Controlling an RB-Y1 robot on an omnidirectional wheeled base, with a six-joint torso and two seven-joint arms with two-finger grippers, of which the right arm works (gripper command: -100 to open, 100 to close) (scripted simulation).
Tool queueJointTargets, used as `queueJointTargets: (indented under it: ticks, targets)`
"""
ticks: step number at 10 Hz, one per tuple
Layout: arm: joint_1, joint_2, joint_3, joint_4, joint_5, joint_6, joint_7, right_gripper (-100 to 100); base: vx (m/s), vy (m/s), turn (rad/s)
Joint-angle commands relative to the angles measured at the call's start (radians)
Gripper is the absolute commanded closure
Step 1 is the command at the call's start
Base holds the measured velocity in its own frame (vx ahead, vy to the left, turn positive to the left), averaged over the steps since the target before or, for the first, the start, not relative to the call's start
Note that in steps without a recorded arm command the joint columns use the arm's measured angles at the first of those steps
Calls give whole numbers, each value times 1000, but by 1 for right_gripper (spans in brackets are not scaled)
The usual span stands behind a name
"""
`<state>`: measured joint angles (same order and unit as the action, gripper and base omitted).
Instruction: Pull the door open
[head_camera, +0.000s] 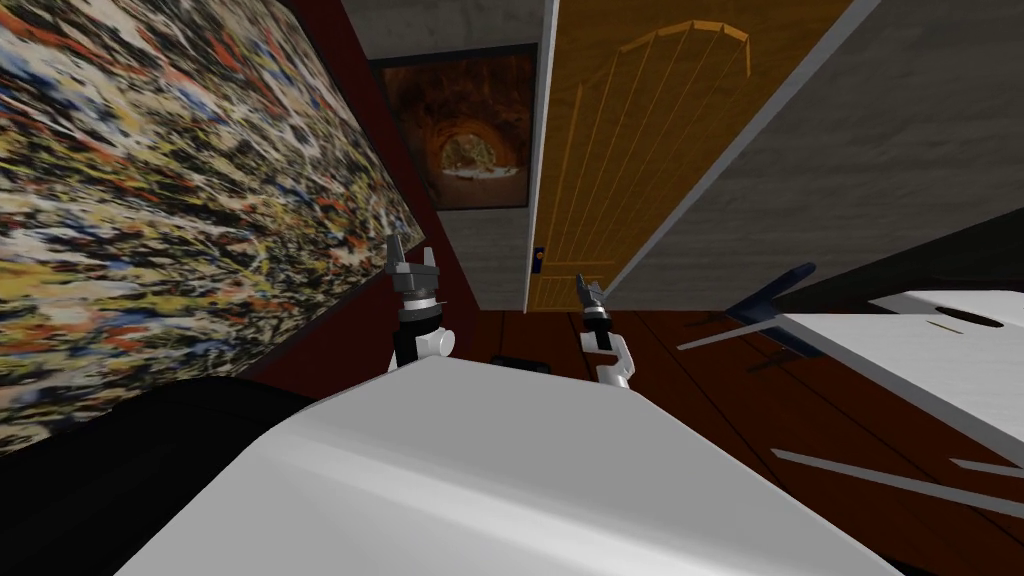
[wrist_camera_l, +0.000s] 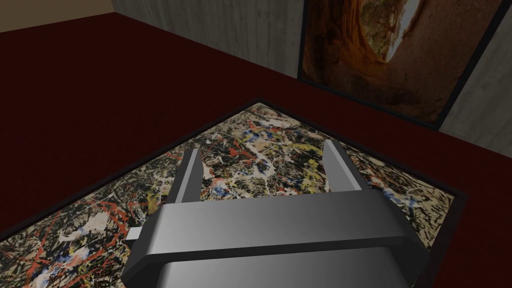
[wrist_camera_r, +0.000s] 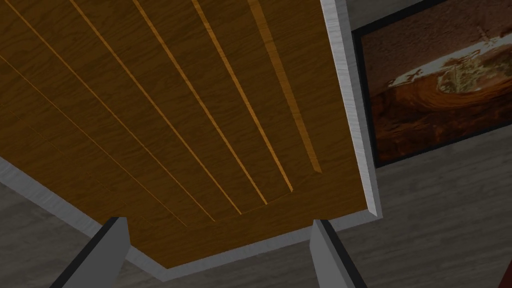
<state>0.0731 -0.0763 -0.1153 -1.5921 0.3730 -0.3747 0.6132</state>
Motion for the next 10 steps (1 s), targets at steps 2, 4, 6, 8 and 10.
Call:
queueJointTargets:
  ticks: [2,4,6,8,10]
  targets:
    - [-23,7,-9,58,36,-1,53,-100,100,51,18]
    - [-43,12,-15,100,62,1,89,-100,114,29,19]
    - [-63,18,-22,142,88,2,125,-100,95,41,20]
    - [-81,25,-28,180,111,3,158,-100,90,42,15]
    - [-99,32,-34,218,135,4,191,-100,109,30,17]
